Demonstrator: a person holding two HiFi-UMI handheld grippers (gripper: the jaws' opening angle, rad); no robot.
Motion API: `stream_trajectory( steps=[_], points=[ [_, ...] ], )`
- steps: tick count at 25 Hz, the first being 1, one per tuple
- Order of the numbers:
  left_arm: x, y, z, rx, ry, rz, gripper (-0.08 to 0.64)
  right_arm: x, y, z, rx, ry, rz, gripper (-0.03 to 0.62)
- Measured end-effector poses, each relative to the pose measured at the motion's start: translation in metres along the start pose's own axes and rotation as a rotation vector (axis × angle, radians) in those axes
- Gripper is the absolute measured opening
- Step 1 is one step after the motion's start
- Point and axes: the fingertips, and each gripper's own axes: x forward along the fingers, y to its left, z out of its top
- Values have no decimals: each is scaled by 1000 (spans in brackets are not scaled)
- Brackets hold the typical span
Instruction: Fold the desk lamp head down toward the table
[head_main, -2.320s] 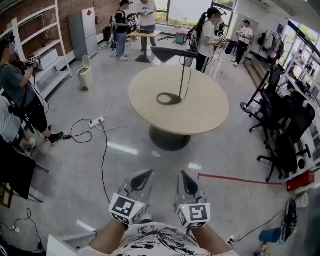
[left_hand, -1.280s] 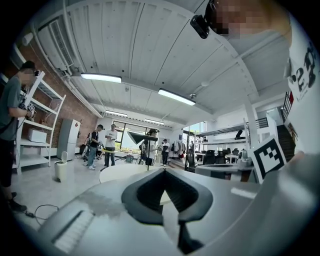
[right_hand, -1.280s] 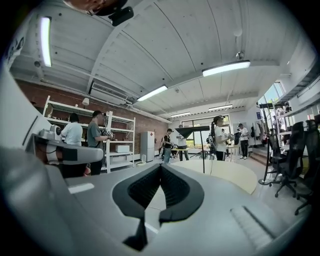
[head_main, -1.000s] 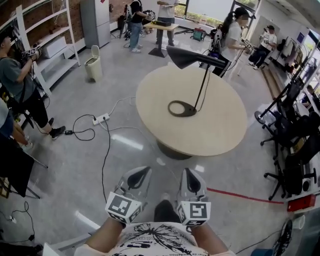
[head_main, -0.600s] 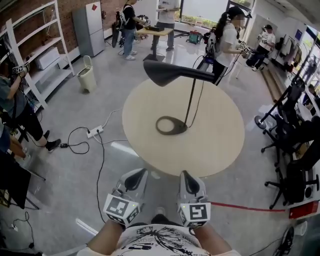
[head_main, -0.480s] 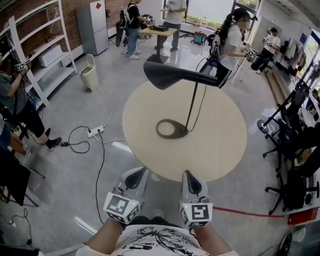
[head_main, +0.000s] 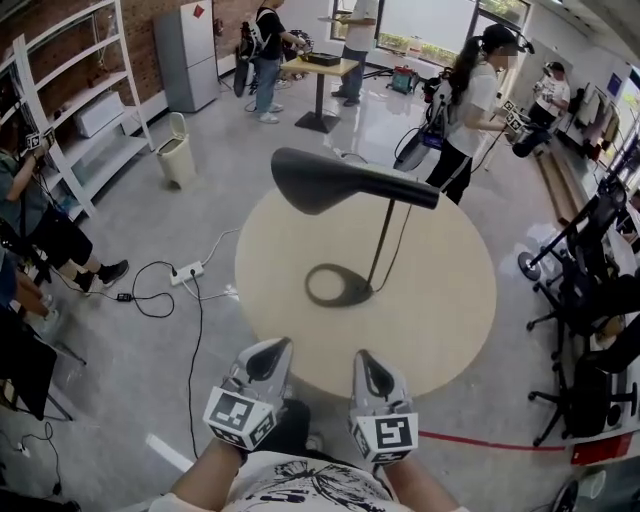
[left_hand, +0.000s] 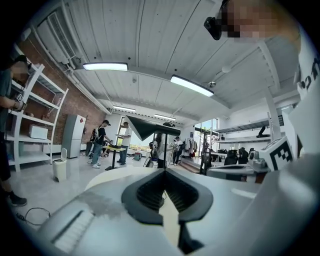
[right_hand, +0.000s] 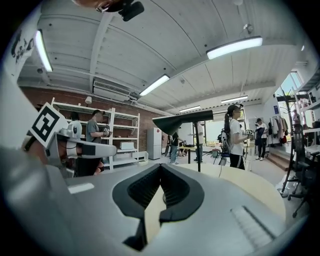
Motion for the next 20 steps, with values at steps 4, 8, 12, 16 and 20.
stream_trajectory(
  steps=[4,8,12,16,20],
  points=[
    [27,15,3,-3,10,-25,3,26,-16,3,-9,6,-36,9],
    [53,38,27,11,-26,-45,3,61,-29,18,-12,9,-57,9],
    [77,63,50,40,-71,-43,3,93,-38,32,-6,-9,-58,9],
    [101,90,73,60,-116,-49,3,120,-42,53,-6,-47,-48,9],
    [108,123,106,77,-171,-38,3,149,-32,66,-11,-60,-40,9]
  ],
)
